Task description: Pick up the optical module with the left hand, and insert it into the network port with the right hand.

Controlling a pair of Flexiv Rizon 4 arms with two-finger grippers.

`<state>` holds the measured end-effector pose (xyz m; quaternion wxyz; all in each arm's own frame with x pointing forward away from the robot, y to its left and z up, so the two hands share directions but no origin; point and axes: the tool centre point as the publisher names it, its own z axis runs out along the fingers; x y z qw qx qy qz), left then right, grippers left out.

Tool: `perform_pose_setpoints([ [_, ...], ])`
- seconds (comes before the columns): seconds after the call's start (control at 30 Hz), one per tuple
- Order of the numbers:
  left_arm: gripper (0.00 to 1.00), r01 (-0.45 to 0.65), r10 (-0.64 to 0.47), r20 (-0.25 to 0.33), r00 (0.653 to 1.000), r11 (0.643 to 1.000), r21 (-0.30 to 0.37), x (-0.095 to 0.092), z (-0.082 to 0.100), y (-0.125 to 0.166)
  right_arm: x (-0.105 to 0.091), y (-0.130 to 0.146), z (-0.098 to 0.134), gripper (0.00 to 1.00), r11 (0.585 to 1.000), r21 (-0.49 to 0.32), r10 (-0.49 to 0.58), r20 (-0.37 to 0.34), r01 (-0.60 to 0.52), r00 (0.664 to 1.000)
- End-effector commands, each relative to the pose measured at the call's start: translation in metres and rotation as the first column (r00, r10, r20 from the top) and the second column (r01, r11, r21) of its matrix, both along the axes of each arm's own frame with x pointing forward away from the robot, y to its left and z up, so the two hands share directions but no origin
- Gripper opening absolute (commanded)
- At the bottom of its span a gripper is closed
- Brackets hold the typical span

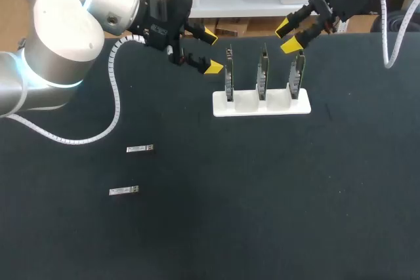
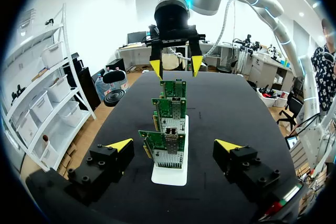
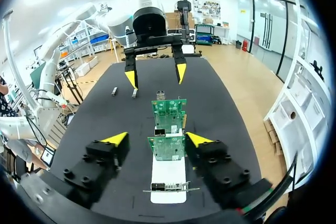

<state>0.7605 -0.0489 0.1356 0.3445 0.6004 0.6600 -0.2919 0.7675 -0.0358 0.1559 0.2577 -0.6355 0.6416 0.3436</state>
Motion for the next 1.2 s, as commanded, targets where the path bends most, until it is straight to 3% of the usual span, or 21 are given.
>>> perform_pose_setpoints([
  [0.03, 1.0, 0.003, -0.003, -0.001, 1.0, 1.0, 0.002, 0.002, 0.0, 0.0, -0.001, 0.0, 0.0, 1.0, 1.0, 0.001, -0.002, 0.002, 0.002, 1.0],
  [0.6, 1.0, 0.0, 0.0, -0.002, 1.0, 1.0, 0.002, 0.001, 0.0, 0.001, -0.001, 0.0, 0.0, 1.0, 1.0, 0.001, -0.002, 0.002, 0.002, 1.0],
  [0.73, 1.0, -0.038, 0.037, 0.049, 0.998, 0.999, 0.024, -0.002, 0.011, 0.016, -0.001, 0.0, 0.0, 1.0, 1.0, 0.001, -0.002, 0.002, 0.002, 1.0],
  [0.87, 1.0, -0.104, 0.091, 0.129, 0.987, 0.991, 0.09, -0.005, 0.018, 0.041, -0.001, 0.0, 0.0, 1.0, 1.0, 0.001, -0.002, 0.002, 0.002, 1.0],
  [1.0, 1.0, -0.153, 0.117, 0.175, 0.978, 0.967, 0.205, -0.008, 0.01, 0.07, -0.001, 0.0, 0.0, 1.0, 1.0, 0.001, -0.002, 0.002, 0.002, 1.0],
  [1.2, 1.0, -0.22, 0.184, 0.134, 0.974, 0.912, 0.347, -0.008, -0.013, 0.102, -0.001, 0.0, 0.0, 1.0, 1.0, 0.001, -0.002, 0.002, 0.002, 1.0],
])
